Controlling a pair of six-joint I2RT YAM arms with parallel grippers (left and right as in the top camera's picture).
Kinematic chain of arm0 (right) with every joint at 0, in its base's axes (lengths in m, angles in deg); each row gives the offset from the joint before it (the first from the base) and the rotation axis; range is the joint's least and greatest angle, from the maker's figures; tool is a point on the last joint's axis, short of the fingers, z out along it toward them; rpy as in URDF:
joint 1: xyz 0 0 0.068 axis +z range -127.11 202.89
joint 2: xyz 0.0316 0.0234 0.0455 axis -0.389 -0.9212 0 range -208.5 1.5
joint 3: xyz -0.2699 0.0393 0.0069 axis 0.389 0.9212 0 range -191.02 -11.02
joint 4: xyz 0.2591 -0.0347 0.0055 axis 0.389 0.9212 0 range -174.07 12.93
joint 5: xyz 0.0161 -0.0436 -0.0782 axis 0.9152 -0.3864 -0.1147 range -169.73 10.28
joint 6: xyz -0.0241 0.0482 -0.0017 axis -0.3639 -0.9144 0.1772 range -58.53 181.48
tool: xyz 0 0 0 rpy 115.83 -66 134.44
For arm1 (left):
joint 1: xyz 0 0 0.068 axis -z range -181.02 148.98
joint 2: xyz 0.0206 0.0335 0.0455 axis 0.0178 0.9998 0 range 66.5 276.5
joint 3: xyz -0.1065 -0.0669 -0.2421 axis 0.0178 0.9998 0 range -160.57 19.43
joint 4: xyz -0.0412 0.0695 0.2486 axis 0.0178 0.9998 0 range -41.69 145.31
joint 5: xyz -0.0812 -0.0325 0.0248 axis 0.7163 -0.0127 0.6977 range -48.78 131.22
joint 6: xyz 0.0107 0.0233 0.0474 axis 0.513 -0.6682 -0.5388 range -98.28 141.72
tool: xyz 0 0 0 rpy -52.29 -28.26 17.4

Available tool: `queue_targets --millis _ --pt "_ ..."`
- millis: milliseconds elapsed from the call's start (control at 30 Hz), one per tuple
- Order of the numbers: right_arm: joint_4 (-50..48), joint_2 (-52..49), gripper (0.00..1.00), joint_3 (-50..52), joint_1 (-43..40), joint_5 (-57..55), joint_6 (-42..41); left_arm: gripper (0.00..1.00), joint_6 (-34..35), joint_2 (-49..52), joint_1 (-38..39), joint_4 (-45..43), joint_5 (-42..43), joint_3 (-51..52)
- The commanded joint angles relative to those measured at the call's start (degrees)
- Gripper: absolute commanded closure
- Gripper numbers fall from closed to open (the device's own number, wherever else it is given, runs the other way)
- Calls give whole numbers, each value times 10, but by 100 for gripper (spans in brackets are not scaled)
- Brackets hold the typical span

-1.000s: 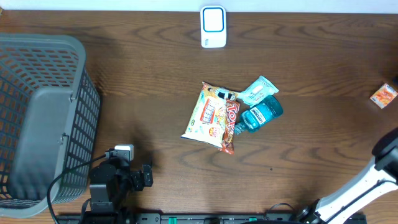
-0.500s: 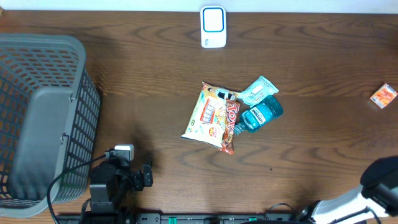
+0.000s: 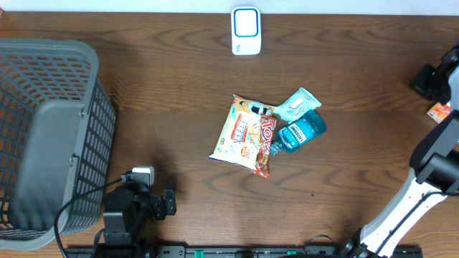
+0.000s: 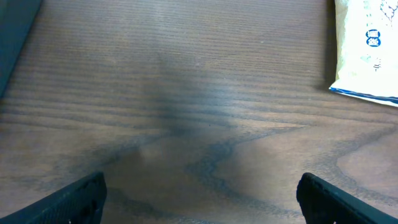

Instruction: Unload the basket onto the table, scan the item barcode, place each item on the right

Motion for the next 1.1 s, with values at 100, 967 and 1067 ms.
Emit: queue_targets --millis 100,967,1067 --pt "-23 -19 99 -2 -16 -180 -17 2 -6 -1 0 7 1 3" --pt "-89 -35 99 -2 -92 103 -21 2 -6 -1 0 7 1 3" --pt "-106 -36 99 -1 -89 102 -21 2 -6 -1 0 7 1 3"
